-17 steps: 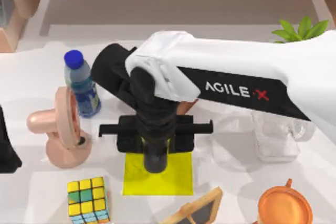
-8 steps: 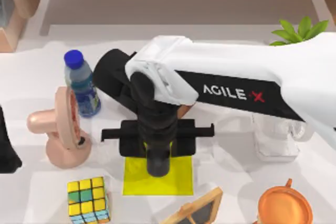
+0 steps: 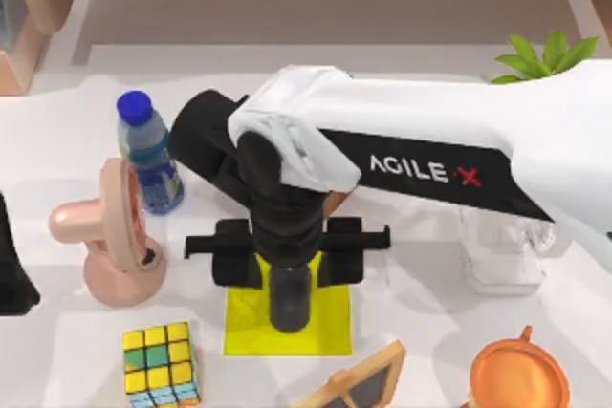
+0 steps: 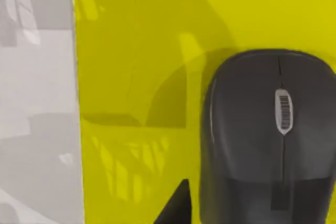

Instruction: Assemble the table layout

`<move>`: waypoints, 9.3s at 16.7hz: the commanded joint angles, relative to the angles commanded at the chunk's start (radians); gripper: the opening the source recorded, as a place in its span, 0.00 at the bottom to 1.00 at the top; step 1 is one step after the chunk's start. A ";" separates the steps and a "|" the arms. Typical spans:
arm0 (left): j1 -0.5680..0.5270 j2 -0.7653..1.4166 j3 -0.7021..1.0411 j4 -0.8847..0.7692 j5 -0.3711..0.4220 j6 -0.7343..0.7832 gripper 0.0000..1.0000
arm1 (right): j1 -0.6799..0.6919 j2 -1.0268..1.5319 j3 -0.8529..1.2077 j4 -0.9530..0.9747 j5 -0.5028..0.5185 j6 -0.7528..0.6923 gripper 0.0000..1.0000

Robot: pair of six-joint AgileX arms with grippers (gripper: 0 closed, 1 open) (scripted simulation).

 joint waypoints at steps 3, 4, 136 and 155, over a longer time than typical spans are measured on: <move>0.000 0.000 0.000 0.000 0.000 0.000 1.00 | 0.000 0.000 0.000 0.000 0.000 0.000 1.00; 0.000 0.000 0.000 0.000 0.000 0.000 1.00 | 0.000 0.000 0.000 0.000 0.000 0.000 1.00; 0.000 0.000 0.000 0.000 0.000 0.000 1.00 | -1.355 0.110 -0.501 2.098 -0.471 0.665 0.60; 0.000 0.000 0.000 0.000 0.000 0.000 1.00 | -1.338 0.030 -0.539 2.073 -0.447 0.575 1.00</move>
